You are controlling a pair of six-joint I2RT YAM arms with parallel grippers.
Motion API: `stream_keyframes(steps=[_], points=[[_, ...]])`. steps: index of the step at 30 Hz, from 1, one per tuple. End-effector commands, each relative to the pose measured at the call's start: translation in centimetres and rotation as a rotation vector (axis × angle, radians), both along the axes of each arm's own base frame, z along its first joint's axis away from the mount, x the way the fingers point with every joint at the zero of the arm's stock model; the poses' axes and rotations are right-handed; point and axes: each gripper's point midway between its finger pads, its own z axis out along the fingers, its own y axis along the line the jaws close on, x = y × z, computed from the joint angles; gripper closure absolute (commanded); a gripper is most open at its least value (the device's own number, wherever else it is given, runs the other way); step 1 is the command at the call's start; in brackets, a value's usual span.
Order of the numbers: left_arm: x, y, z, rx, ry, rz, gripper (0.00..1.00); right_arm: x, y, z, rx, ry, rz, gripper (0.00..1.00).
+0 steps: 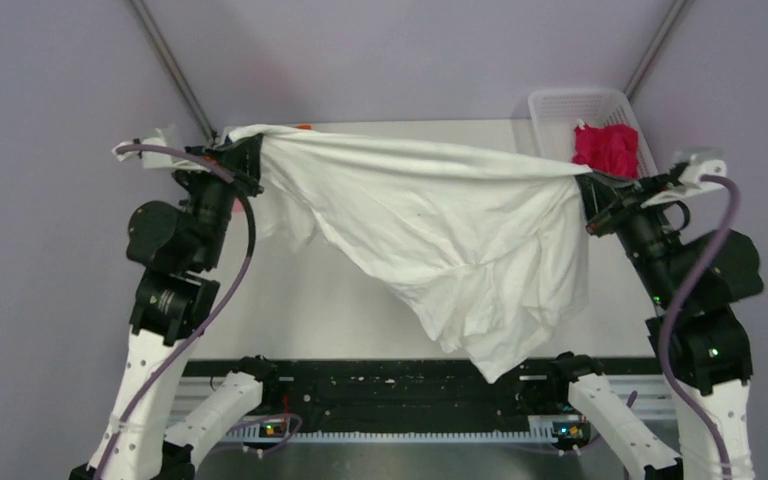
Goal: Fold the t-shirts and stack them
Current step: Flatten out the tshirt
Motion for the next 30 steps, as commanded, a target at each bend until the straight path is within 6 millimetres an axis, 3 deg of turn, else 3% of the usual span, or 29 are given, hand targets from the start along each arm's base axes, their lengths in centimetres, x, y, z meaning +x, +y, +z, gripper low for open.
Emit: stream_keyframes(steps=[1, 3, 4, 5, 6, 7, 8, 9, 10, 12, 13, 17, 20, 22, 27, 30], points=[[8.1, 2.5, -13.0, 0.061, 0.334, 0.268, 1.00, 8.8, -2.4, -11.1, -0.137, 0.284, -0.222, 1.00], [11.5, 2.5, -18.5, 0.091, 0.472, 0.298, 1.00, 12.5, -1.7, -16.2, -0.169, 0.395, -0.197, 1.00], [13.1, 2.5, -20.9, 0.093, 0.535, 0.303, 0.94, 14.8, -1.6, -18.4, -0.162, 0.429, -0.194, 0.99], [14.8, 2.3, -23.4, 0.098, 0.607, 0.295, 0.80, 16.7, -1.2, -20.4, -0.159, 0.460, -0.180, 0.94], [16.3, 2.2, -26.6, 0.105, 0.700, 0.289, 0.50, 18.8, -0.9, -22.5, -0.160, 0.486, -0.172, 0.80], [17.3, 2.2, -27.5, 0.099, 0.751, 0.288, 0.20, 20.6, -0.9, -24.5, -0.166, 0.527, -0.183, 0.65], [18.3, 2.2, -28.7, 0.100, 0.806, 0.301, 0.09, 22.2, -0.7, -25.6, -0.171, 0.557, -0.190, 0.57], [18.9, 2.3, -29.7, 0.100, 0.847, 0.315, 0.02, 24.0, -0.6, -25.7, -0.164, 0.572, -0.205, 0.46], [19.5, 2.3, -30.0, 0.107, 0.859, 0.320, 0.01, 24.9, -0.6, -26.4, -0.167, 0.601, -0.220, 0.42], [19.9, 2.0, -29.9, 0.108, 0.850, 0.300, 0.01, 25.9, -0.8, -27.3, -0.165, 0.623, -0.241, 0.11], [19.8, 1.6, -29.5, 0.107, 0.841, 0.276, 0.01, 26.0, -0.8, -26.9, -0.160, 0.611, -0.247, 0.06], [18.0, -1.9, -28.2, 0.081, 0.827, 0.091, 0.01, 24.0, -2.1, -25.2, -0.095, 0.568, -0.328, 0.01], [15.1, -6.0, -28.4, 0.112, 0.823, -0.049, 0.01, 20.2, -3.6, -25.2, 0.002, 0.582, -0.433, 0.01], [12.5, -8.9, -28.5, 0.140, 0.825, -0.132, 0.01, 17.3, -4.0, -26.2, 0.078, 0.602, -0.462, 0.01], [4.5, -20.2, -29.2, 0.140, 0.797, -0.577, 0.01, 11.5, -0.4, -29.3, 0.201, 0.642, -0.236, 0.01], [1.8, -24.1, -31.6, 0.080, 0.883, -0.727, 0.01, 10.1, 1.5, -30.6, 0.270, 0.650, -0.138, 0.01]])
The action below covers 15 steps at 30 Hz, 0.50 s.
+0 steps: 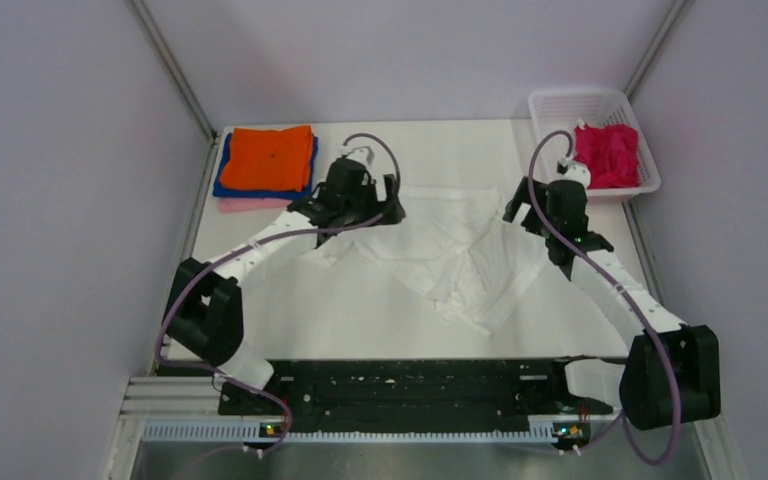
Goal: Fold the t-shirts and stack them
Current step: Flatten out the tshirt
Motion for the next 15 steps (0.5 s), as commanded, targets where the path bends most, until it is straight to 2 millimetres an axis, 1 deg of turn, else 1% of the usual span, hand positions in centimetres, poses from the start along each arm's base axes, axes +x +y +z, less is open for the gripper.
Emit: stream_keyframes(steps=[1, 3, 6, 9, 11, 15], points=[[-3.3, -5.7, -2.3, -0.176, 0.133, -0.182, 0.01, -1.5, 4.0, -1.7, 0.211, -0.009, 0.129, 0.01], [-2.6, -5.7, -4.6, -0.155, 0.166, -0.151, 0.01, -1.8, 5.1, -3.1, 0.258, 0.026, 0.171, 0.01], [-1.1, -4.7, -7.6, -0.055, 0.202, -0.080, 0.01, -2.0, 6.1, -5.4, 0.273, 0.096, 0.188, 0.01], [0.4, -3.4, -9.7, -0.001, 0.238, -0.026, 0.01, -2.6, 7.4, -7.9, 0.272, 0.168, 0.203, 0.01], [1.7, -1.7, -11.1, 0.032, 0.256, 0.033, 0.01, -3.6, 8.2, -9.5, 0.257, 0.224, 0.206, 0.01], [4.7, 2.5, -12.6, 0.070, 0.287, 0.154, 0.01, -6.4, 10.6, -11.8, 0.255, 0.308, 0.245, 0.01]])
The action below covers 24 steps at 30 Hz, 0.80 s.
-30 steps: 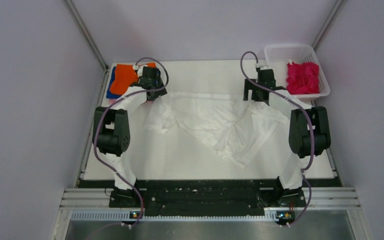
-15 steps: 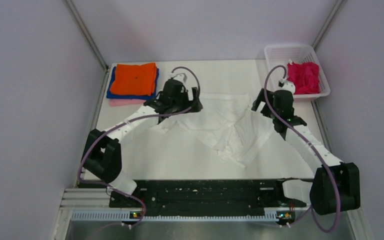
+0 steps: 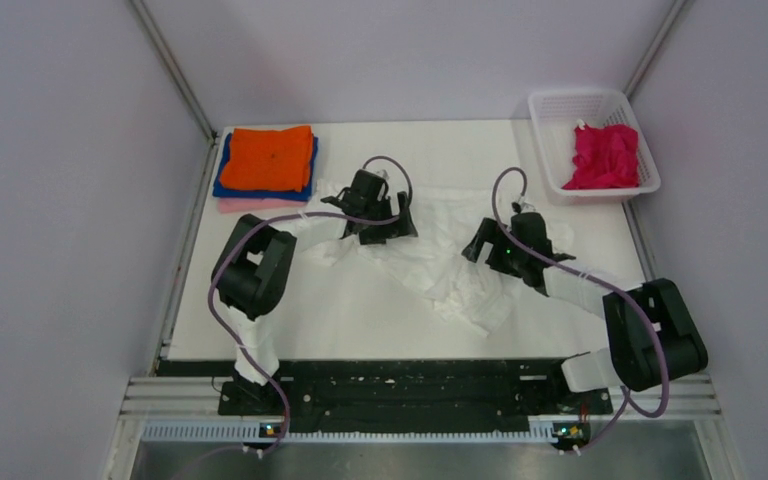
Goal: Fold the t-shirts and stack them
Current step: Flatten out the tshirt
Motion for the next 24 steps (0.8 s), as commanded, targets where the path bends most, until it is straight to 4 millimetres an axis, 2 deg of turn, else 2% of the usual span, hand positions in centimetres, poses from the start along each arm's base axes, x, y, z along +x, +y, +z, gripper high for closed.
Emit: stream_keyframes(steps=[1, 5, 7, 11, 13, 15, 18, 21, 24], points=[[3.6, 5.5, -2.6, 0.107, 0.037, 0.158, 0.01, -3.2, 3.3, -2.2, 0.034, 0.081, 0.061, 0.01], [6.3, 9.4, -3.7, 0.157, 0.060, 0.259, 0.01, -6.0, 6.7, -2.6, 0.022, 0.107, 0.162, 0.01], [8.0, 10.9, -3.2, 0.134, 0.058, 0.298, 0.01, -6.9, 8.6, -2.1, 0.020, 0.106, 0.215, 0.01], [11.2, 13.1, -0.4, 0.117, 0.010, 0.355, 0.01, -6.6, 11.1, 0.2, 0.033, 0.034, 0.286, 0.01], [11.5, 12.9, 2.1, 0.116, -0.032, 0.335, 0.01, -5.8, 10.7, 1.4, 0.007, 0.000, 0.262, 0.01], [10.2, 12.3, 4.3, 0.103, -0.065, 0.303, 0.01, -4.6, 9.2, 3.0, -0.053, -0.056, 0.192, 0.01], [6.0, 12.1, 6.6, 0.124, -0.086, 0.288, 0.01, -4.1, 7.0, 5.3, -0.092, -0.114, 0.103, 0.01], [0.4, 13.0, 7.0, 0.192, -0.088, 0.307, 0.01, -4.4, 3.7, 6.8, -0.112, -0.151, -0.013, 0.01], [-5.5, 13.8, 5.9, 0.216, -0.054, 0.314, 0.01, -5.1, -0.3, 6.2, -0.136, -0.122, -0.137, 0.01]])
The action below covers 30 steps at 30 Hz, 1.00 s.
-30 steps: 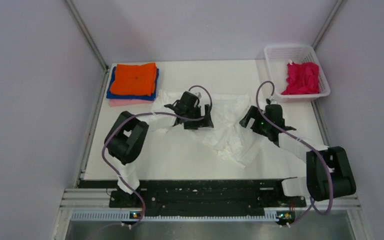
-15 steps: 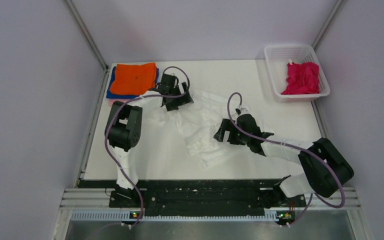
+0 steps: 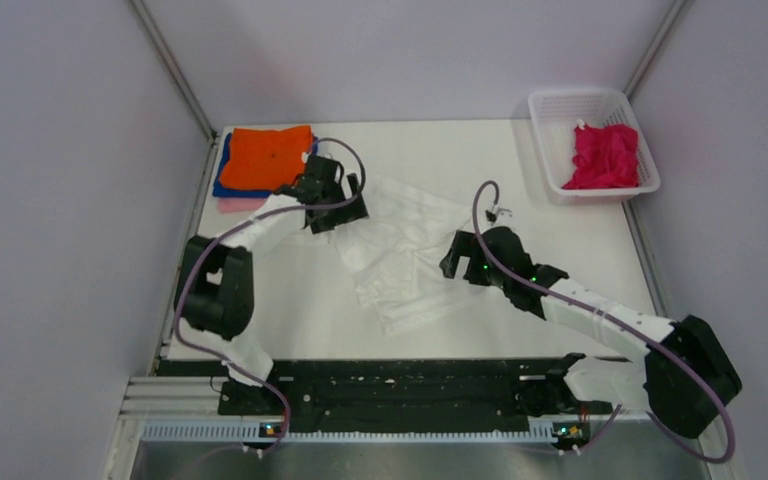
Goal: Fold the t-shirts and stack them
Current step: Flatten out the tshirt
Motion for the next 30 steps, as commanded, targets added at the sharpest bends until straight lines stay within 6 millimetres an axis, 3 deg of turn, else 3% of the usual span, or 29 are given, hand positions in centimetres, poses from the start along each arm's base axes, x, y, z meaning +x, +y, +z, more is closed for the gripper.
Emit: stream_keyframes(steps=[1, 5, 8, 19, 30], points=[[-7.8, 1.4, 0.4, 0.032, 0.008, 0.025, 0.01, -0.4, -7.1, -0.1, -0.058, 0.008, -0.253, 0.01], [-13.2, -1.2, -1.4, -0.085, 0.096, -0.044, 0.06, -1.0, -10.4, -0.8, -0.052, 0.016, -0.370, 0.01], [-15.3, -2.1, -3.2, -0.062, 0.170, -0.063, 0.08, -1.0, -11.5, -0.4, -0.066, -0.002, -0.412, 0.01], [-15.1, -1.2, -6.5, 0.064, 0.220, -0.004, 0.19, -1.2, -12.2, -1.2, -0.110, 0.028, -0.439, 0.01], [-14.8, -3.0, -8.4, 0.043, 0.263, -0.007, 0.42, -1.1, -12.3, -2.1, -0.136, 0.057, -0.443, 0.01]])
